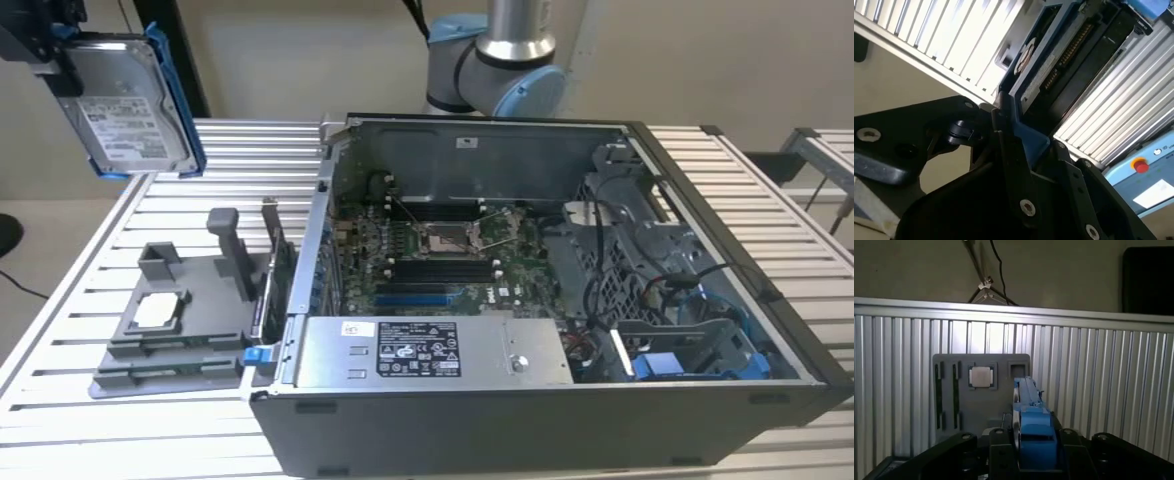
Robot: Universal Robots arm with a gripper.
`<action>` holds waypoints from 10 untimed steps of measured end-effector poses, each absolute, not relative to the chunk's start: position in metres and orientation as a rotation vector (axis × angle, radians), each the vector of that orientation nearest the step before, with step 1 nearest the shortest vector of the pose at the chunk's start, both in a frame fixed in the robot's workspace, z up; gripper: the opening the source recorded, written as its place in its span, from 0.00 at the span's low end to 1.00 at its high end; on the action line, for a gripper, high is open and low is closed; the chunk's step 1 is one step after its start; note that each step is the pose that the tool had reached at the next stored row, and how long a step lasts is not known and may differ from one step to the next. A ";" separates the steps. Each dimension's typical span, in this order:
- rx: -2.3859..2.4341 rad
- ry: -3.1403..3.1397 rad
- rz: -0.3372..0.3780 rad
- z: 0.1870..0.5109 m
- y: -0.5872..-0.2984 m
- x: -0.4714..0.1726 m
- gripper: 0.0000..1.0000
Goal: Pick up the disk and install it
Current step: 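Pick up the disk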
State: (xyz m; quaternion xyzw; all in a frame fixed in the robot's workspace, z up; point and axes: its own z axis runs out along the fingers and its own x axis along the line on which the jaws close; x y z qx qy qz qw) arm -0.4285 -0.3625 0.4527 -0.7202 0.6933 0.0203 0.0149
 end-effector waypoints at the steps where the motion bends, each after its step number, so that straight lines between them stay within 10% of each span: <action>1: -2.241 2.158 0.063 0.457 -0.363 -0.429 0.00; 10: -2.241 2.158 0.063 0.498 -0.362 -0.429 0.00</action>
